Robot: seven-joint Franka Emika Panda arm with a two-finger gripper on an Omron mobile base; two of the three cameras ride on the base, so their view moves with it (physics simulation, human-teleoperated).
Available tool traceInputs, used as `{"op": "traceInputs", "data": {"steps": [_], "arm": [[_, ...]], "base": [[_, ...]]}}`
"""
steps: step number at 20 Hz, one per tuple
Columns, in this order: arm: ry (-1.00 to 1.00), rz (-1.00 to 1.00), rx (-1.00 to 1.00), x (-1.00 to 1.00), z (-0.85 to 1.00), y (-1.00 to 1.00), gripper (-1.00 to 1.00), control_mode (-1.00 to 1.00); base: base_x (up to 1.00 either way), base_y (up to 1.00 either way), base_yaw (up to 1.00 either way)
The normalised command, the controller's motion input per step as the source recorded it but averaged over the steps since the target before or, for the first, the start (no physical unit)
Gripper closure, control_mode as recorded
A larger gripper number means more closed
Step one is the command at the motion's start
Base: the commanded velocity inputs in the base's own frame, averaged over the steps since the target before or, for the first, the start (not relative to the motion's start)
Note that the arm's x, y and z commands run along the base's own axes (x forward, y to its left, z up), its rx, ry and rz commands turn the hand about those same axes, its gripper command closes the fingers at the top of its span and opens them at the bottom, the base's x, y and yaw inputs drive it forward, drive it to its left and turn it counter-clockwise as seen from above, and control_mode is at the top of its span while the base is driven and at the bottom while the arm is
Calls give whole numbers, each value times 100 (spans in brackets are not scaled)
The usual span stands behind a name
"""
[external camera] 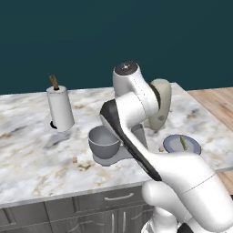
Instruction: Add butter and sugar cubes to the stand mixer bowl and then turn on the stand mixer to begin making frosting.
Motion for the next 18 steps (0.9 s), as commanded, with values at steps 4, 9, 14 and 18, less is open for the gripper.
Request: {"op": "traceInputs", "data": {"steps": [4,9,14,18], "arm": [[0,3,-12,-21,-3,23,-100,-100],[1,1,-13,-20,-19,10,-100,-100],[3,8,-9,-7,-21,16,-100,-100],[9,15,-3,0,-19,36,-100,-100]], "base": [[0,0,0],[0,0,0],[0,0,0],[0,0,0]]}}
